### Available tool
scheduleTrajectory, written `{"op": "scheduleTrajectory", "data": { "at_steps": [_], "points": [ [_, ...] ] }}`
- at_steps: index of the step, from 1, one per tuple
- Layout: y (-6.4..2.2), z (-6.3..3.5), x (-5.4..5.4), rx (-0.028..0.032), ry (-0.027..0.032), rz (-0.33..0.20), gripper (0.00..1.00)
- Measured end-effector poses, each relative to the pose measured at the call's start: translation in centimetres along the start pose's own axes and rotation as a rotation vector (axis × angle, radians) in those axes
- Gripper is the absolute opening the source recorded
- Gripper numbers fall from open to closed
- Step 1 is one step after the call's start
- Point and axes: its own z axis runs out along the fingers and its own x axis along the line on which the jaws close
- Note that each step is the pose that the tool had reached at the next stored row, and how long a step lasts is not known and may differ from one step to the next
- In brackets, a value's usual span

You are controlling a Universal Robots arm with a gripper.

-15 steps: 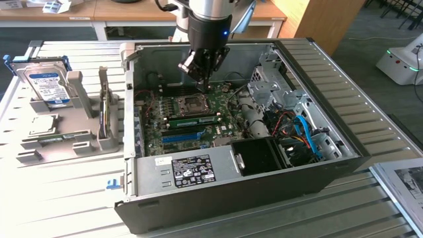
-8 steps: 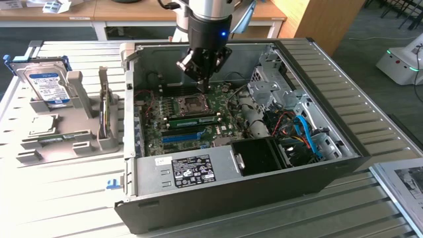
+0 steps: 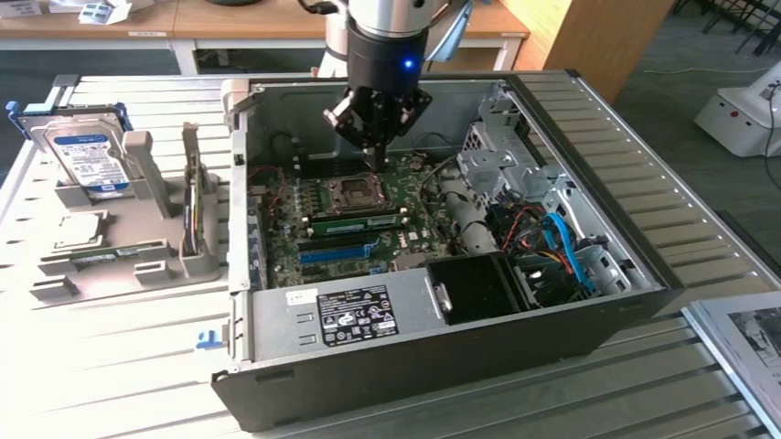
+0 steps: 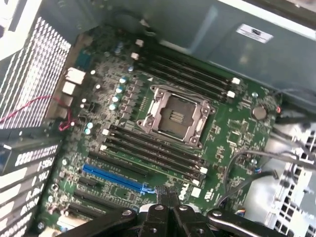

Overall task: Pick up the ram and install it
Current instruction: 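Press down the ram until it locks into place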

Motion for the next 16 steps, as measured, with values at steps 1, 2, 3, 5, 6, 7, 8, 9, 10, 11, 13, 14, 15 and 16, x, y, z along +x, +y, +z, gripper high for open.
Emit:
{"op": "scheduleTrajectory", "data": {
  "at_steps": [1, 2, 3, 5, 6, 7, 8, 9, 10, 11, 13, 14, 15, 16],
  "points": [
    [0.00, 0.00, 0.00, 0.0004, -0.0003, 0.015, 0.10],
    [0.00, 0.01, 0.00, 0.0007, -0.0006, 0.030, 0.10],
    [0.00, 0.01, 0.00, 0.0011, -0.0008, 0.044, 0.10],
    [0.00, 0.01, 0.00, 0.0019, -0.0014, 0.073, 0.10],
    [0.00, 0.01, 0.00, 0.0022, -0.0016, 0.089, 0.10],
    [0.00, 0.02, 0.00, 0.0026, -0.0019, 0.103, 0.10],
    [0.00, 0.02, 0.00, 0.0029, -0.0021, 0.118, 0.10],
    [0.00, 0.02, 0.00, 0.0033, -0.0024, 0.131, 0.10],
    [0.00, 0.03, 0.00, 0.0036, -0.0026, 0.144, 0.10],
    [0.00, 0.03, 0.00, 0.0039, -0.0028, 0.157, 0.10],
    [0.00, 0.04, 0.00, 0.0045, -0.0033, 0.182, 0.10],
    [0.00, 0.04, 0.00, 0.0049, -0.0036, 0.196, 0.10],
    [0.00, 0.05, 0.00, 0.0051, -0.0038, 0.208, 0.10],
    [0.00, 0.05, 0.00, 0.0055, -0.0039, 0.219, 0.10]
  ]
}}
